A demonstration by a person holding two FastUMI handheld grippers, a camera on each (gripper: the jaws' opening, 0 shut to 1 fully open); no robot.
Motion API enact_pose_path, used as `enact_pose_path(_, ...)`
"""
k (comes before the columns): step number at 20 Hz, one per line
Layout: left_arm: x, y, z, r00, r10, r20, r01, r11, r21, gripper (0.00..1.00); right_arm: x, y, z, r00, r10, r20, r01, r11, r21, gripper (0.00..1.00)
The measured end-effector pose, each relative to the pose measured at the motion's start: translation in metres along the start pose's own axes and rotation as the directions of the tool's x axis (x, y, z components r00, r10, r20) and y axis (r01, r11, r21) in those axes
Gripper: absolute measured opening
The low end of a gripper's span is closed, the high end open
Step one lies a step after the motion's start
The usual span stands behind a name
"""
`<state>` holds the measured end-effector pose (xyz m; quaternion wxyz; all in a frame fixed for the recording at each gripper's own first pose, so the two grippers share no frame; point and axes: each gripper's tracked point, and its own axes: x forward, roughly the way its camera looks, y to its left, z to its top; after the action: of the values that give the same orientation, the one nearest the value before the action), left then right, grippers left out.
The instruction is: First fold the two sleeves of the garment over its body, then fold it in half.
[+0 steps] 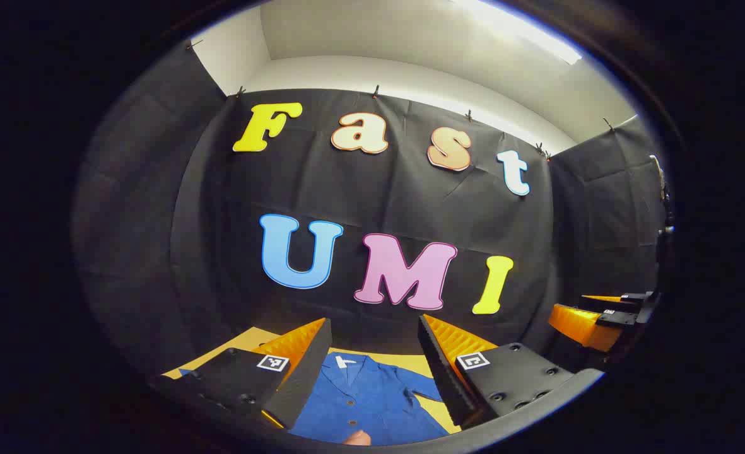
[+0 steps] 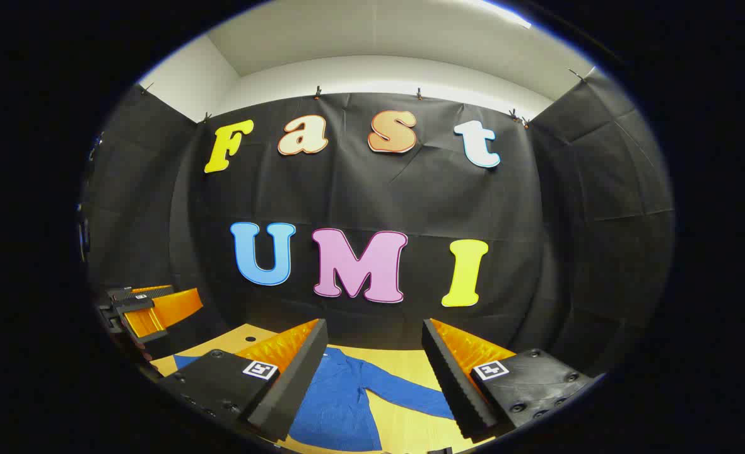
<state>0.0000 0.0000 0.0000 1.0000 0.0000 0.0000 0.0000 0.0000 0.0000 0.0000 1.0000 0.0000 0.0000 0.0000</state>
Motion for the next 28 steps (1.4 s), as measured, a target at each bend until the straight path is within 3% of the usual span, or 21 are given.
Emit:
enact_pose_path(4,-0.006,-0.007,0.006,1.000,-0.017,0.026,0.017,0.999,0.029,0.80,0.000,0.006,0.006,1.000,0.020,0.015,-0.020,1.000,-0.011,0.92)
enact_pose_path(7,-0.007,-0.012,0.011,0.999,-0.032,0.043,0.030,0.998,0.058,0.80,0.000,0.009,0.008,1.000,0.024,0.020,-0.024,1.000,-0.008,0.96)
enact_pose_path(9,-0.008,-0.009,0.014,0.998,-0.015,0.053,0.011,0.997,0.074,0.79,0.000,0.008,0.007,1.000,0.018,0.020,-0.017,1.000,-0.018,1.00)
enact_pose_path(17,-0.008,-0.004,0.012,0.999,0.016,0.038,-0.020,0.996,0.089,0.78,0.002,0.017,-0.008,0.999,0.029,-0.012,-0.030,0.999,-0.019,0.92)
enact_pose_path(18,-0.008,-0.002,0.010,0.999,0.018,0.031,-0.021,0.996,0.084,0.78,0.002,0.017,-0.009,1.000,0.028,-0.014,-0.028,0.999,-0.022,0.96)
enact_pose_path(25,-0.003,0.010,0.005,0.999,0.029,0.017,-0.030,0.997,0.077,0.79,0.013,-0.003,-0.009,0.999,0.025,-0.041,-0.028,0.997,-0.077,0.96)
enact_pose_path(26,-0.003,0.012,0.006,0.999,0.030,0.023,-0.032,0.997,0.072,0.79,0.016,-0.012,-0.009,0.999,0.017,-0.046,-0.021,0.995,-0.097,0.92)
enact_pose_path(28,-0.001,0.013,-0.001,1.000,0.027,0.008,-0.027,0.998,0.051,0.78,0.022,-0.029,-0.017,0.997,0.000,-0.078,-0.009,0.994,-0.113,0.96)
